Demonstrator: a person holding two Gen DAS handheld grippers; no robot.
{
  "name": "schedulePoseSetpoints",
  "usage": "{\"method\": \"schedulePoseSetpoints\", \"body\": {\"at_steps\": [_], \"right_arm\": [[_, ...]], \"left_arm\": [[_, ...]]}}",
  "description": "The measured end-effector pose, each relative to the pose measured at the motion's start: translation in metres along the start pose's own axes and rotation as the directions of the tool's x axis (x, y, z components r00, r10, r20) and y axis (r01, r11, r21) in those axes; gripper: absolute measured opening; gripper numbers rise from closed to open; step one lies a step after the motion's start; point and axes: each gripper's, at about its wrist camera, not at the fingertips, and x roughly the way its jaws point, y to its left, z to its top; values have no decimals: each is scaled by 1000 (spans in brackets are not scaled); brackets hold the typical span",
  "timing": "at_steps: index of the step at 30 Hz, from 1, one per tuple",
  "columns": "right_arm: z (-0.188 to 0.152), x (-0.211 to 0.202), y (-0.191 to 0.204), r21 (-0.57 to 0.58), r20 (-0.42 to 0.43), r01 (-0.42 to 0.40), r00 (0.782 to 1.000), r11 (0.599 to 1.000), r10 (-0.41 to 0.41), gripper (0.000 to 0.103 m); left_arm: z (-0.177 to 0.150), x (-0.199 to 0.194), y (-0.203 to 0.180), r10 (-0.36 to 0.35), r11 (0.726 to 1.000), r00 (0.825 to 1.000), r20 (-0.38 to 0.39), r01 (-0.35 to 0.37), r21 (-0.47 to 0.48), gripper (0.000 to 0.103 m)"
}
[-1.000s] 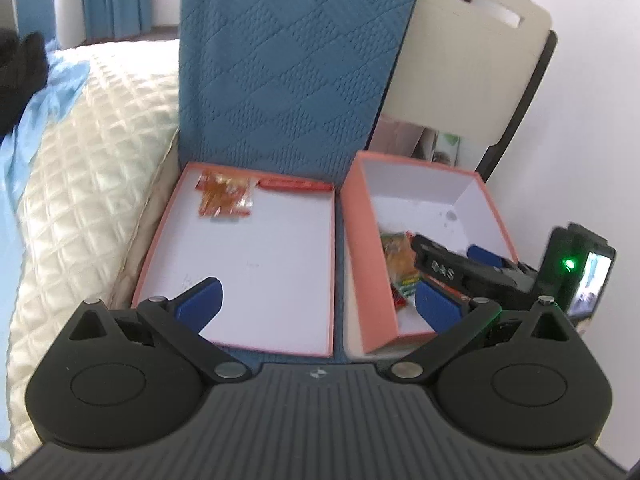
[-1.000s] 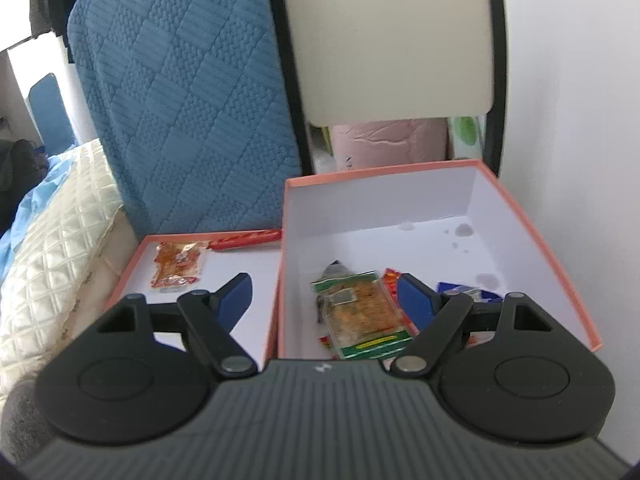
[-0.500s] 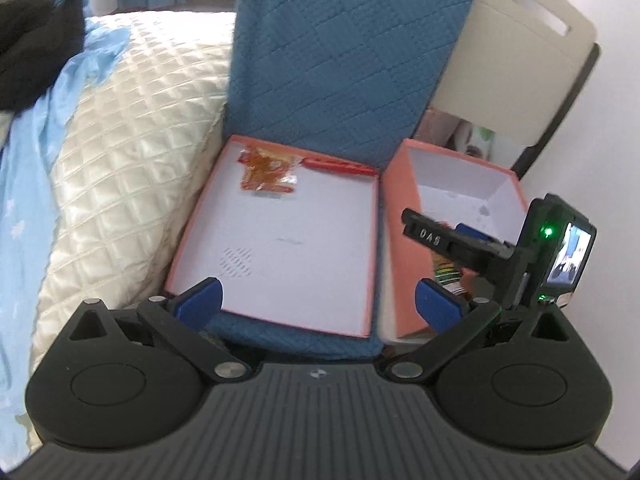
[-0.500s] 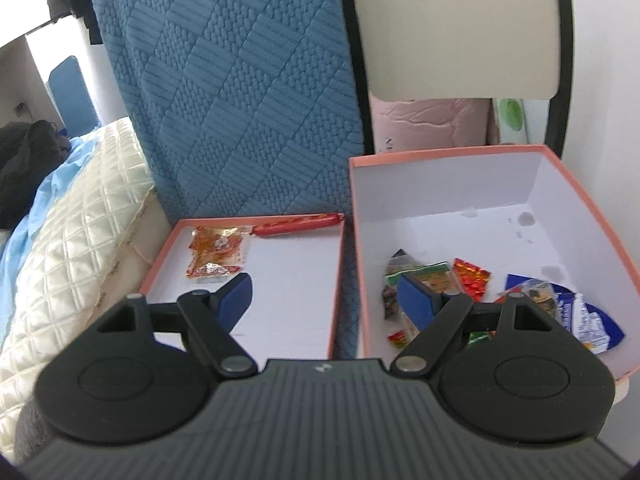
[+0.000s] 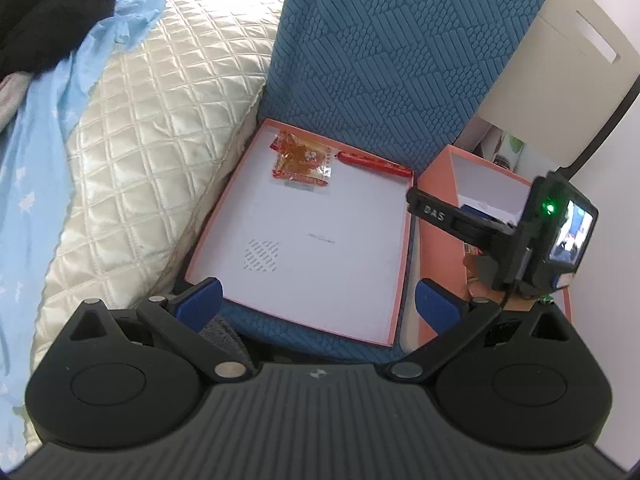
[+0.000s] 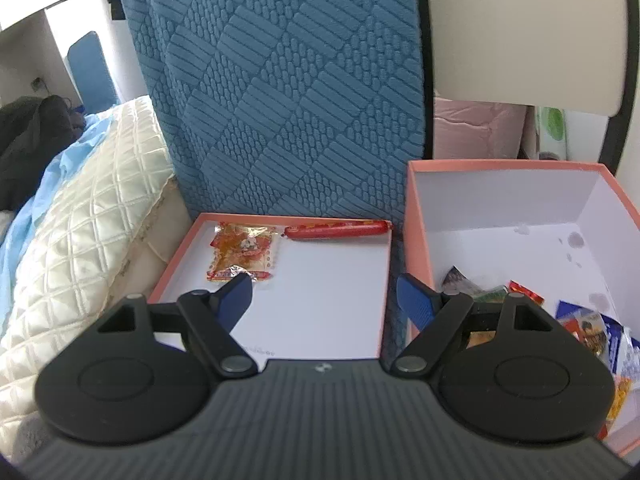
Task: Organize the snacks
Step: 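Move both open grippers back over the snack tray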
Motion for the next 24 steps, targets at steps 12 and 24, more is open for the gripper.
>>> {"method": "schedulePoseSetpoints", "body": {"at_steps": [12,24], "right_arm": [[8,62,2,-24,-83,-28,996,999,26,81],[36,129,9,-160,-112,7,993,987,-25,80]], "left_arm": [[27,78,-1,5,998,1000,-13,-4,64,103],[75,201,21,3,991,999,46,-9,132,103]]}}
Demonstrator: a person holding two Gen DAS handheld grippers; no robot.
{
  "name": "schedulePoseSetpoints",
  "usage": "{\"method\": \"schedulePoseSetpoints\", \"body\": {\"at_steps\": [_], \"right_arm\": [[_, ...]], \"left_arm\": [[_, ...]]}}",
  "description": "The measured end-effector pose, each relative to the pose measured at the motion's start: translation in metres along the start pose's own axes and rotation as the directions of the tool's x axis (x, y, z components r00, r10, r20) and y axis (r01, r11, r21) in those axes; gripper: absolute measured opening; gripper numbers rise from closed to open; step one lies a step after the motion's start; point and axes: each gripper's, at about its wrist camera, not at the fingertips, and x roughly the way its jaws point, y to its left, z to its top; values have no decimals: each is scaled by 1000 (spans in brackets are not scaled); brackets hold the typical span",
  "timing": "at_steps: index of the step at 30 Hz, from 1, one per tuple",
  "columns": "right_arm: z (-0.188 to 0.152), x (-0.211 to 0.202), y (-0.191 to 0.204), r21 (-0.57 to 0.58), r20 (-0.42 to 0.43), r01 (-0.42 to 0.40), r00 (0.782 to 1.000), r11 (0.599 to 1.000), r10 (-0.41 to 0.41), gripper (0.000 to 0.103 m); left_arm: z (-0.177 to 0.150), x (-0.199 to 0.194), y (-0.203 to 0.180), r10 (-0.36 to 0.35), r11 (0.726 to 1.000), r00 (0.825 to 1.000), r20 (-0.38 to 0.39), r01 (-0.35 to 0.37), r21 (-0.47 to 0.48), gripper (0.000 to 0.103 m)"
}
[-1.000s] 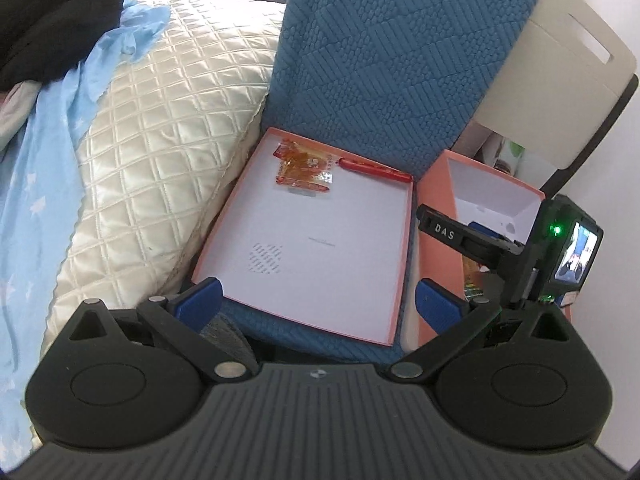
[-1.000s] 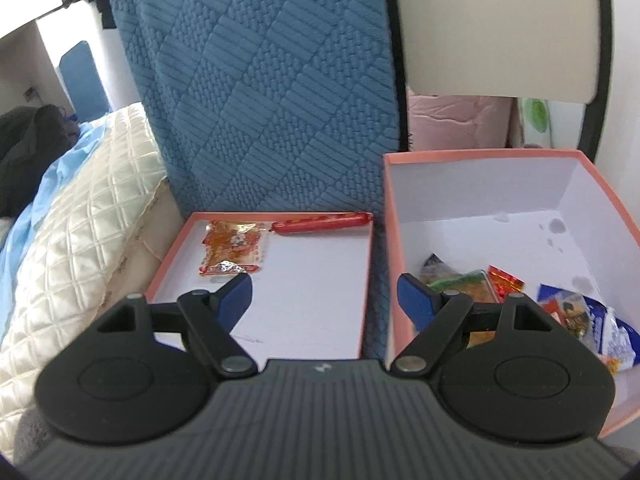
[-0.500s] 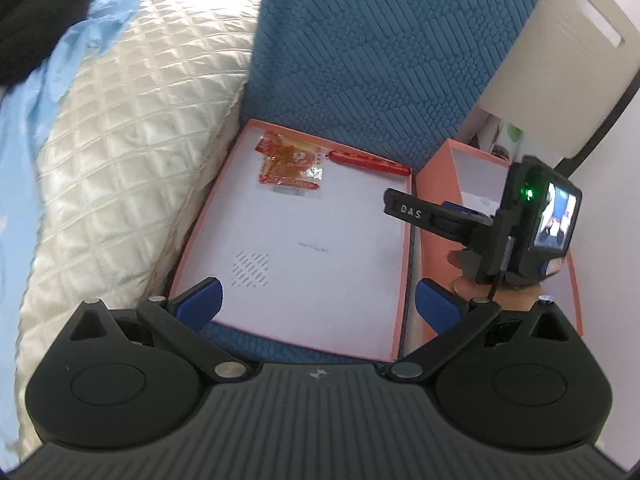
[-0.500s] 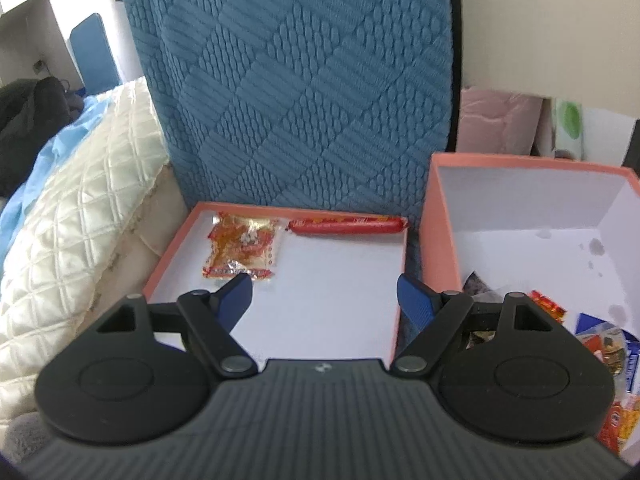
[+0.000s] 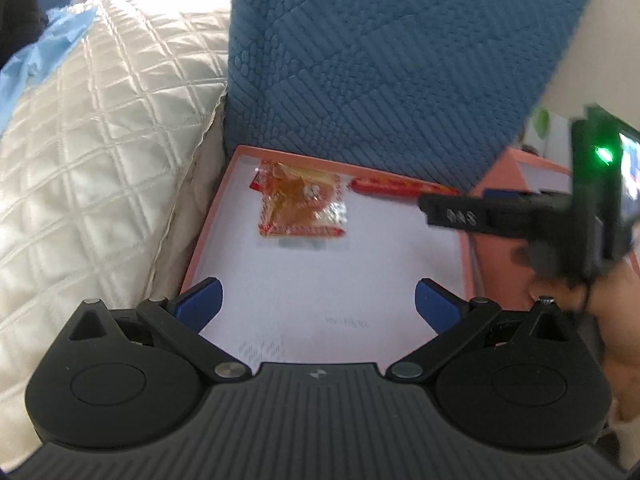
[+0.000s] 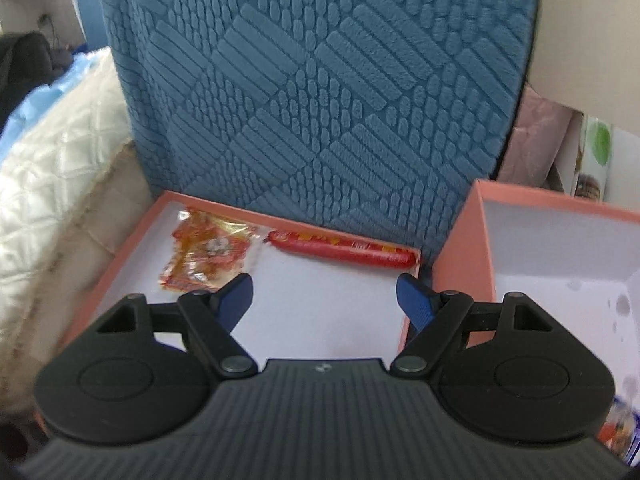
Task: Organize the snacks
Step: 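Move both open grippers back over the snack tray, then grasp the red sausage stick with right gripper while left grasps the orange cartoon packet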
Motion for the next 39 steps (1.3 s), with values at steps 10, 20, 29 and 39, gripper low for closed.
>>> {"method": "schedulePoseSetpoints", "body": {"at_steps": [10,20,29,39], "right_arm": [[14,51,6,-142,-46,44,998,989,-51,80],[13,86,30,-397,-7,130,989,909,-144,72],[-8,110,50,-616,48,230,966,753,-255,72],[-25,130,58,-697,125,324,933,640,-337,67]], "left_arm": [[44,85,28,33,994,999,-8,-34,-100,103],[71,150,26,33,996,999,-12,-34,-84,103],[76,167,31,71,993,997,-25,-73,-98,103],[70,178,44,33,992,999,-29,-37,-119,103]]}}
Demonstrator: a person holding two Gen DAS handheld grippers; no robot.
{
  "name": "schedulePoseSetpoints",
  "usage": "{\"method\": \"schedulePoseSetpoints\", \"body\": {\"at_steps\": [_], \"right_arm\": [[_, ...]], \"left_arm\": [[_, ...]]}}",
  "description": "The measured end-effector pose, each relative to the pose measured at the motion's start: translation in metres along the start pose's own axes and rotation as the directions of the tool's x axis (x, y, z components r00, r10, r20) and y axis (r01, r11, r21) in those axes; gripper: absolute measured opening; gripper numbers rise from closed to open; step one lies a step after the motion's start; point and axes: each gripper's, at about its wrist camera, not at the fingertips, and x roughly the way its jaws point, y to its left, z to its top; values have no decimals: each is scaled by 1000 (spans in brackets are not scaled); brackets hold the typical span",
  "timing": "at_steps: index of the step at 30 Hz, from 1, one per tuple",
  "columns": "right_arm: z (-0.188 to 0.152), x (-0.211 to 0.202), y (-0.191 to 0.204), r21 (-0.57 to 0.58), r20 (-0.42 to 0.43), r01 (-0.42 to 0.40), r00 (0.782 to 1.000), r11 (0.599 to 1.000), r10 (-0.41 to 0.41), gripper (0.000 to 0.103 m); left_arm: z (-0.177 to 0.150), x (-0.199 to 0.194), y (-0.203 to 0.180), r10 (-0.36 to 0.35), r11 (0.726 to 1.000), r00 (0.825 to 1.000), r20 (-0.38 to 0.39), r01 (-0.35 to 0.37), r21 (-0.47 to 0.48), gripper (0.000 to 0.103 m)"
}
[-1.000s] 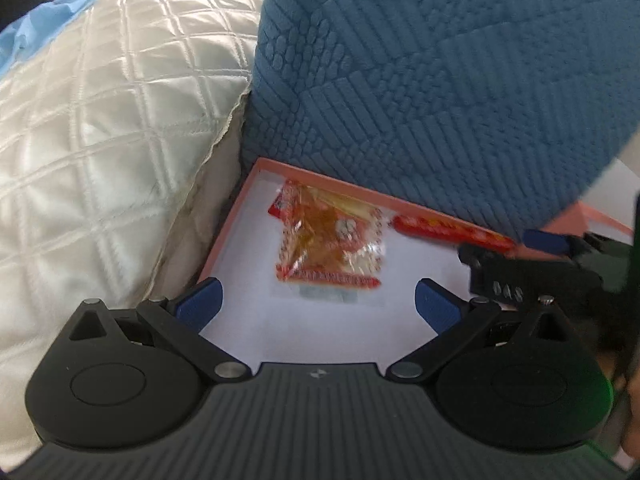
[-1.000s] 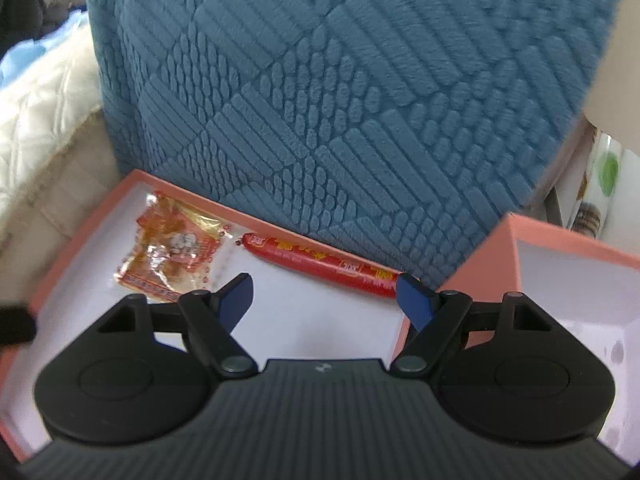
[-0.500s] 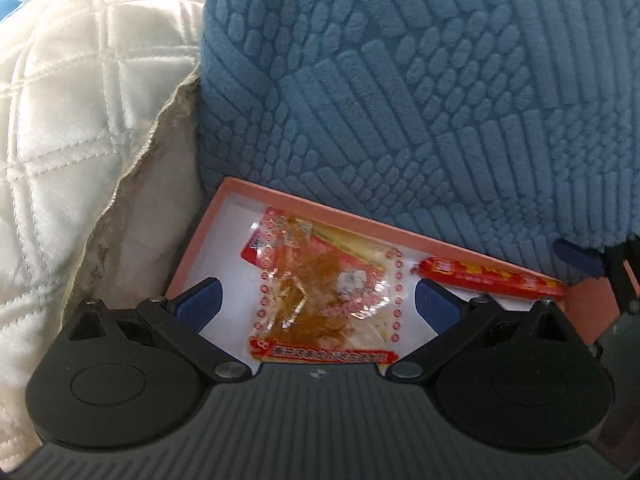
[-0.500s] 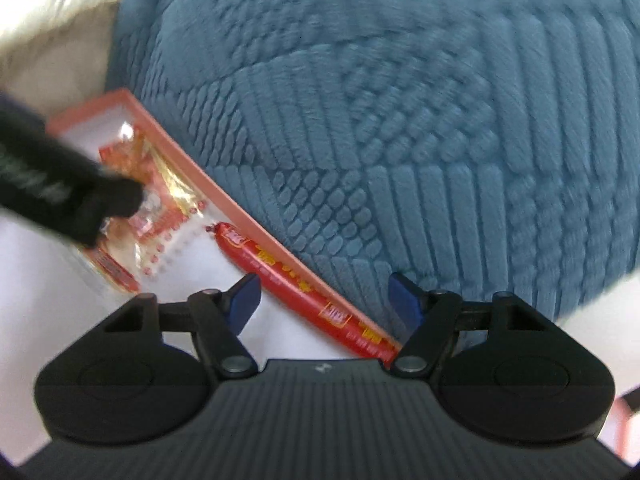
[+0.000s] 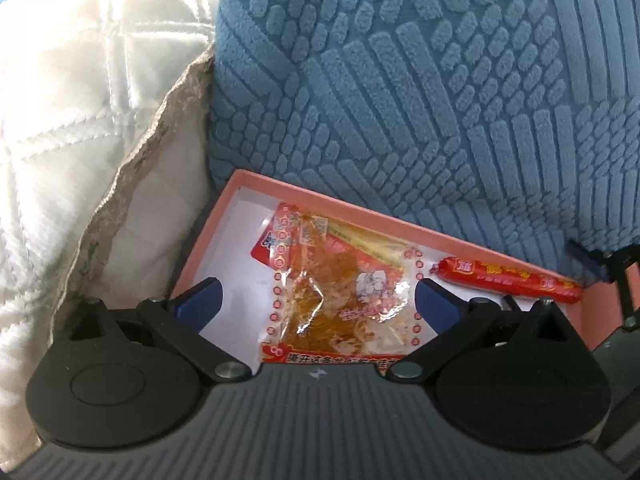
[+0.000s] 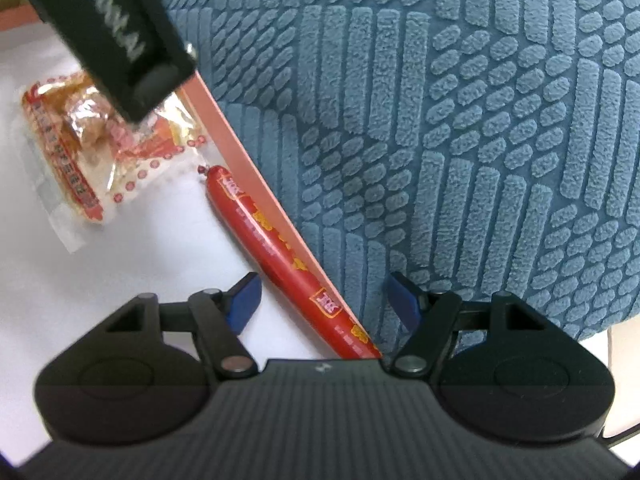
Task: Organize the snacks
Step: 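Grasp the red sausage stick with right gripper while left grasps the orange cartoon packet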
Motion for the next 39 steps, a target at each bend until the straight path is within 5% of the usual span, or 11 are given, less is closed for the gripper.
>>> {"method": "schedulePoseSetpoints", "body": {"at_steps": [7,8,10,16,29,33,39], "right_arm": [[-16,6,17,-61,16,54,998,997,-53,63],[-17,7,20,-71,21,53,998,996,-52,60],[-19,6,25,-80,17,14,1000,997,-13,38],[-25,11,42,-129,15,26,1000,991,-24,35],[-26,-22,14,61,28,-115,993,991,114,25],[-24,-30,-5,226,48,-234,972,946,229,24],[-32,-14,-38,496,75,-397,906,772,418,24]], "left_arm": [[0,8,0,-14,1000,1000,-6,14,-12,103],[0,10,1,-21,1000,1000,-8,21,-19,103],[0,12,3,-32,999,999,-9,31,-34,103],[-4,12,3,-31,999,1000,1,31,-26,103],[-6,23,14,-65,996,998,-5,64,-68,103],[-6,25,15,-66,995,998,-4,65,-70,102],[-9,34,11,-67,995,998,6,67,-70,102]]}}
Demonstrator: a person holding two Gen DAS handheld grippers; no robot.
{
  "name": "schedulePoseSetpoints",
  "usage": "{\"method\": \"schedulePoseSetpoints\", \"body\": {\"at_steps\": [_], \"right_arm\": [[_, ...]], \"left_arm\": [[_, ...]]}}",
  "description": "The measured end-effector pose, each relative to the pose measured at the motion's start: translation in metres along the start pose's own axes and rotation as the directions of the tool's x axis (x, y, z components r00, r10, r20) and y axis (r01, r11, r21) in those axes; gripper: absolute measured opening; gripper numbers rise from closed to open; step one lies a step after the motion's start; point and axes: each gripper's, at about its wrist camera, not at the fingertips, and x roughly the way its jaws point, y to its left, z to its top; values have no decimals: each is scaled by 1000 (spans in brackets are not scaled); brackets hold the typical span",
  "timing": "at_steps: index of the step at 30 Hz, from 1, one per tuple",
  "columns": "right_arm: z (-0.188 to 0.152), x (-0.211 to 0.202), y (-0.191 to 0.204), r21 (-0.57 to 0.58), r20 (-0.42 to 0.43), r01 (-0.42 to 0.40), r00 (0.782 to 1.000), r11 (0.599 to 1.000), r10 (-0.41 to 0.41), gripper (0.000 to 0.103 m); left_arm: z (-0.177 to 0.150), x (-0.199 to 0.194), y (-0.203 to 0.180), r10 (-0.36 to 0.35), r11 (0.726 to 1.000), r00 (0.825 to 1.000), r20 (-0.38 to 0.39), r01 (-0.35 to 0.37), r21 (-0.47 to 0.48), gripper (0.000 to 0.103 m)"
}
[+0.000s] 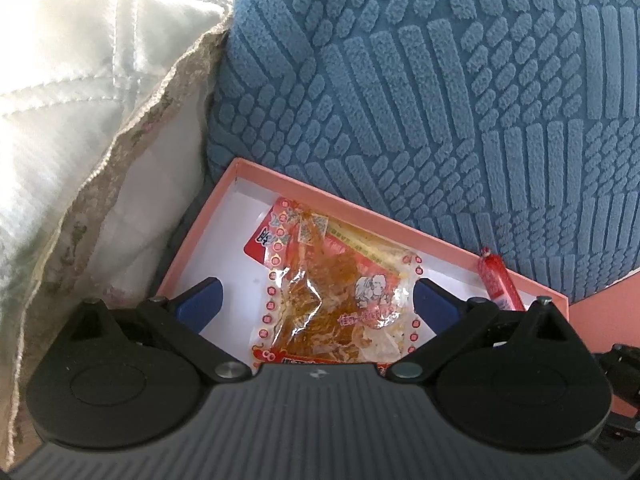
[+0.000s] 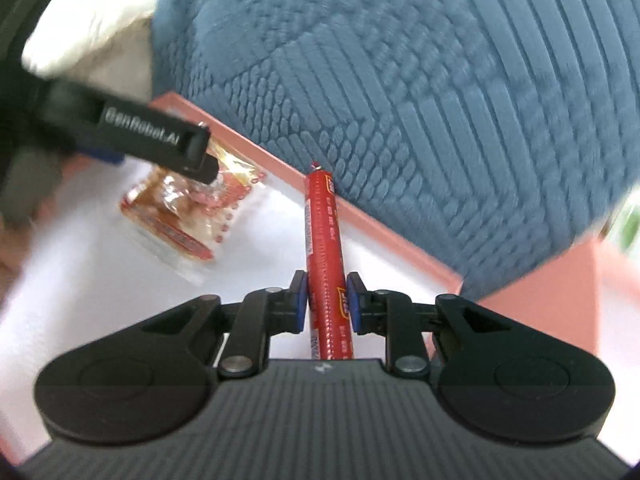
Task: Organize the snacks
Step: 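Grasp the red sausage stick with right gripper while left grasps the orange cartoon packet, then lift and carry the sausage with right gripper while left carries the orange packet over box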
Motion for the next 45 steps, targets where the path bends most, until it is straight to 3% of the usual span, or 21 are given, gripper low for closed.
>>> {"method": "schedulePoseSetpoints", "body": {"at_steps": [9,15,18,26,28,31,36,42,45], "right_arm": [[-6,2,-5,100,-55,-35,998,994,40,26],[-9,12,3,15,-61,-4,998,1000,5,29],[-8,12,2,13,-52,7,999,1000,-7,36],[2,22,4,14,-46,-7,999,1000,7,38],[5,24,1,29,-47,-22,999,999,23,38],[5,23,-7,91,-47,-49,997,995,54,37],[5,18,-5,92,-43,-42,998,995,46,29],[-5,4,-4,142,-45,-30,998,989,36,25],[-10,-7,-4,168,-33,-19,999,986,25,25]], "left_arm": [[-11,19,-24,48,994,999,17,-49,96,102],[-16,34,-46,112,965,990,81,-127,228,103],[-18,43,-49,114,962,992,60,-125,241,103],[-16,51,-46,109,961,991,71,-123,247,102],[-18,51,-45,115,958,990,81,-132,254,98],[-21,41,-46,120,955,988,102,-143,261,83],[-25,34,-47,79,959,991,108,-105,264,48],[-28,22,-40,20,970,996,88,-41,240,29],[-34,12,-38,-12,976,997,76,-5,219,25]]}}
